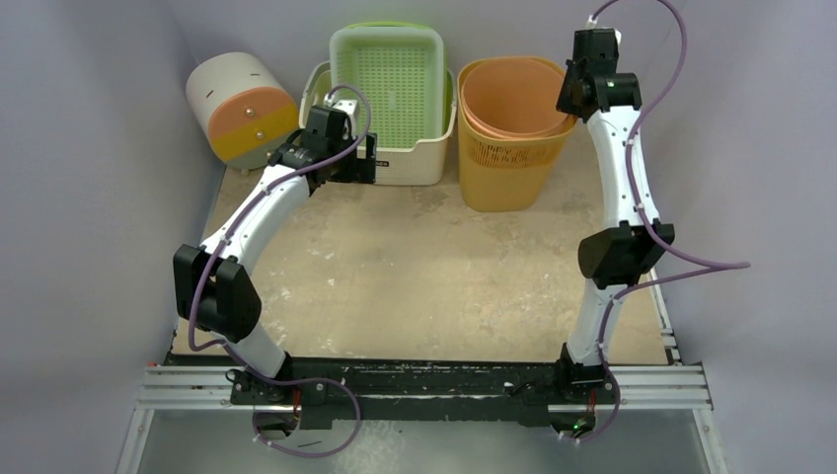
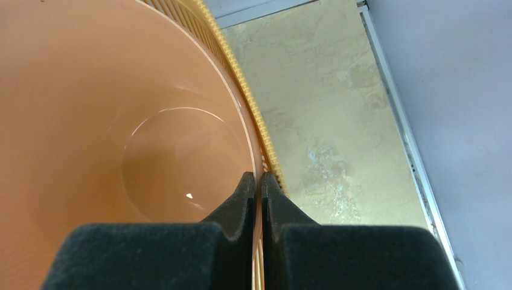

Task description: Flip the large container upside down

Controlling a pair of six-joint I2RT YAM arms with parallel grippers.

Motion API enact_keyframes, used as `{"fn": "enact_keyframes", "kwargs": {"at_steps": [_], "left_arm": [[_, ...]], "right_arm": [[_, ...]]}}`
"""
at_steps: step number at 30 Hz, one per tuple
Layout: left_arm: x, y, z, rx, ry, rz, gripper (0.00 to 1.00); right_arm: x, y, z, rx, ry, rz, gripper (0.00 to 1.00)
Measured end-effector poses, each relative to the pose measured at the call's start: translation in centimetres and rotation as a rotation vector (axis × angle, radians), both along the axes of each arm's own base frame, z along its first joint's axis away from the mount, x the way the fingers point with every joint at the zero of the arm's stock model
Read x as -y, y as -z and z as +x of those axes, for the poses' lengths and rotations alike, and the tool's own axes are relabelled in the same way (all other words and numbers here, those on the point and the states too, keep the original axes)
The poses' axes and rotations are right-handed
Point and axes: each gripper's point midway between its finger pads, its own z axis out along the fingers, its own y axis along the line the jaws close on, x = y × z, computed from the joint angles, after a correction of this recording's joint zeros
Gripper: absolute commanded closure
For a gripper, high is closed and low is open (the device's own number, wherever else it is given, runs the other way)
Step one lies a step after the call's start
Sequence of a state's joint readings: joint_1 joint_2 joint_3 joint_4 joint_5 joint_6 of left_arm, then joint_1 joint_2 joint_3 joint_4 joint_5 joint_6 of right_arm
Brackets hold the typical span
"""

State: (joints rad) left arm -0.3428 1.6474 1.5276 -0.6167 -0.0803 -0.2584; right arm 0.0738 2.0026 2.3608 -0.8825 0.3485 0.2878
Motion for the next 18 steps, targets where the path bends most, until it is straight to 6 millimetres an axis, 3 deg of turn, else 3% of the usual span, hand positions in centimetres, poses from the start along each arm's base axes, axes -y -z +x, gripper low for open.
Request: {"fn": "enact_keyframes", "kwargs": {"at_steps": [3, 9, 11, 14, 18], "left_arm": [[0.0, 0.0, 0.0, 0.000, 0.000, 0.000, 0.04], [0.0, 0.0, 0.0, 0.000, 0.000, 0.000, 0.04], [0.0, 0.0, 0.0, 0.000, 0.000, 0.000, 0.04], [0.0, 0.0, 0.0, 0.000, 0.000, 0.000, 0.04], [0.0, 0.0, 0.0, 0.000, 0.000, 0.001, 0.04]], "right_arm": [[-0.1, -0.2, -0.3, -0.006, -0.004, 0.002, 1.00], [-0.5, 0.8, -0.6, -0.013, -0.016, 0.035, 0.64], [-1.0, 0.9, -0.6, -0.010, -0.026, 0.056, 0.57], [-1.7, 1.0, -0.4, -0.009, -0.040, 0.077, 0.53], [-2.1, 1.1, -0.3, -0.006, -0.047, 0.078, 0.55]]}}
